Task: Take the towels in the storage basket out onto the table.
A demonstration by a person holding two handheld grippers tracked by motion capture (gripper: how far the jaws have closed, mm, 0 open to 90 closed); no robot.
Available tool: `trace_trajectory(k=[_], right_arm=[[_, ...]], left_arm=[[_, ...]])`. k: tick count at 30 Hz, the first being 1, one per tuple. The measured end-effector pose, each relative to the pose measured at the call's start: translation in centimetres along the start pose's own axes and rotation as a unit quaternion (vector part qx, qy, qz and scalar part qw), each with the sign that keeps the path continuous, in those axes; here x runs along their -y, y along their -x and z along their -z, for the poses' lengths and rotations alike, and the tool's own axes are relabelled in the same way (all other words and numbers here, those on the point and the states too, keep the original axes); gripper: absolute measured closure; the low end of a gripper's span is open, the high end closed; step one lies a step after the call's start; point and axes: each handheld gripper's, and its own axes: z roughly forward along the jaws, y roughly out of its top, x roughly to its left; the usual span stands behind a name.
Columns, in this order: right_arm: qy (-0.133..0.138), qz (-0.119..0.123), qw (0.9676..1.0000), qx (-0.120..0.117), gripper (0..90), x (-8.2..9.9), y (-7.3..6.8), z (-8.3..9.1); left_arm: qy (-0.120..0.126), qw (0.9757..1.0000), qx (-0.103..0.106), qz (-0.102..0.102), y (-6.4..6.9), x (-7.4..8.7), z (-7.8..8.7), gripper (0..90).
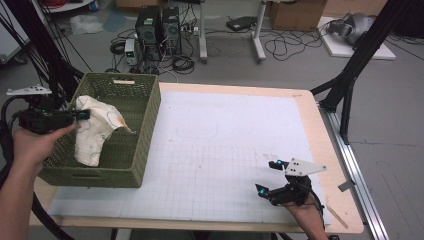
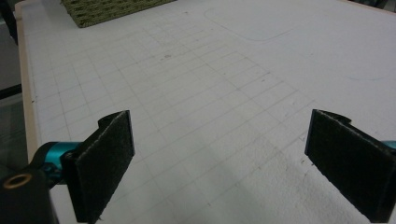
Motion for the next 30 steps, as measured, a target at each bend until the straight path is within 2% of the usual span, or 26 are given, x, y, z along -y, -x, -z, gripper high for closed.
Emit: trace_trajectory(k=[11,15,20,26,30], right_arm=[[0.006,-0.003,1.0,0.003,7.3,-0.1,0.1,0.1],[0.006,-0.002,1.0,0.004,7.3,-0.1,0.2,0.1],[0.006,-0.003,1.0,0.004,7.3,-0.1,0.2,0.1],[0.004,-0.003,1.0,0.003,7.3,-0.1,0.2,0.1],[0.003,-0.003,1.0,0.002,7.3,-0.1,0.2,0.1]], left_arm=[[0.04,0.9981,0.04,0.023,0.3,-0.8,0.8,85.8],[0.05,0.9972,0.048,0.028,0.5,-1.2,1.0,85.8],[0.07,0.995,0.06,0.039,0.7,-1.7,1.5,85.9],[0.076,0.9943,0.064,0.038,1.1,-2.4,1.7,85.9],[0.085,0.9929,0.072,0.042,1.4,-2.9,1.7,85.9]])
